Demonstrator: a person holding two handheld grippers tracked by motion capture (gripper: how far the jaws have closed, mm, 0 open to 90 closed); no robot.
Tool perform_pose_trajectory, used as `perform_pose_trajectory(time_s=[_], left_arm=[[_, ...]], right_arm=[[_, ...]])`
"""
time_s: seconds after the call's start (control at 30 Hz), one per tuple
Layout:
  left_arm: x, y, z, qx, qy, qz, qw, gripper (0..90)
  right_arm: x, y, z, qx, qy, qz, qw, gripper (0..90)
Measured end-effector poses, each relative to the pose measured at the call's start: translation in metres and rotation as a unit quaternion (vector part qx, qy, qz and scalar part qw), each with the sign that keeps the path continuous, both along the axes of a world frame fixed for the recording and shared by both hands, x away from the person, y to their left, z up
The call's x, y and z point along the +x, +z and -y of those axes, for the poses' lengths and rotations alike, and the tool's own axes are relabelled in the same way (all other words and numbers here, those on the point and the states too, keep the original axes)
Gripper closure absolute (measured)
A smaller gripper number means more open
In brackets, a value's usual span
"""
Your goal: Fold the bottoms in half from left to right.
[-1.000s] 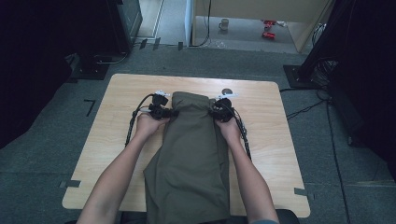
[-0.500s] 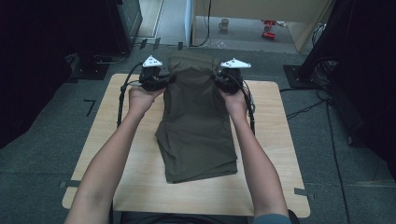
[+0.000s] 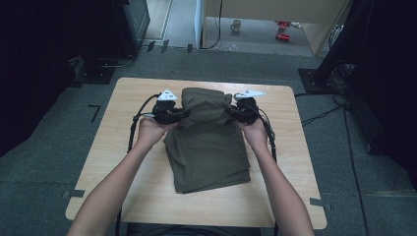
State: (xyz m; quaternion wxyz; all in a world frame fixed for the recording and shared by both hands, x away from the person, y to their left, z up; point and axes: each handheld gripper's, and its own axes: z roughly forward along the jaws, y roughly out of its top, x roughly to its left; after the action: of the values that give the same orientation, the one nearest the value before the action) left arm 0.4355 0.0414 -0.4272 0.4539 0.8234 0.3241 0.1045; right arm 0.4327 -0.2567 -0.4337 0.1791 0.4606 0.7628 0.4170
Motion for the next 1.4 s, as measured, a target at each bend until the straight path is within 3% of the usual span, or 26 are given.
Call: perform_pose_trajectory(time_s=[0.13,0.3,0.53,0.87,1.0,1.13,1.2,1.27,1.4], left_arm=[[-0.014,-0.003,0.0,0.009,-0.011,0.01,0.9998,81.4],[-0.03,-0.009,-0.001,0.016,-0.024,0.01,0.9995,80.7],[-0.046,-0.02,0.001,0.027,-0.037,0.009,0.9989,79.0],[-0.059,-0.038,-0.001,0.042,-0.048,-0.012,0.9979,72.4],[-0.069,-0.047,-0.001,0.064,-0.056,-0.007,0.9963,78.0],[-0.077,-0.055,0.0,0.091,-0.072,-0.003,0.9932,79.2],[-0.079,-0.058,-0.002,0.091,-0.075,-0.001,0.993,78.4],[-0.08,-0.06,-0.004,0.085,-0.075,-0.012,0.9934,76.5],[-0.079,-0.062,-0.01,0.058,-0.073,-0.041,0.9948,66.4]], right_arm=[[-0.013,-0.005,0.003,0.006,0.005,-0.004,1.0,81.1],[-0.033,-0.009,0.005,0.0,0.018,-0.006,0.9998,79.4],[-0.047,-0.02,0.008,-0.005,0.025,-0.018,0.9995,77.8],[-0.064,-0.039,0.009,-0.01,0.034,-0.038,0.9986,75.2],[-0.071,-0.042,0.007,-0.01,0.037,-0.038,0.9985,80.9],[-0.08,-0.044,0.004,-0.027,0.044,-0.035,0.9981,81.1],[-0.083,-0.047,0.003,-0.032,0.048,-0.034,0.9977,80.5],[-0.087,-0.049,0.003,-0.037,0.053,-0.038,0.9972,78.3],[-0.09,-0.054,0.007,-0.036,0.055,-0.05,0.9966,65.1]])
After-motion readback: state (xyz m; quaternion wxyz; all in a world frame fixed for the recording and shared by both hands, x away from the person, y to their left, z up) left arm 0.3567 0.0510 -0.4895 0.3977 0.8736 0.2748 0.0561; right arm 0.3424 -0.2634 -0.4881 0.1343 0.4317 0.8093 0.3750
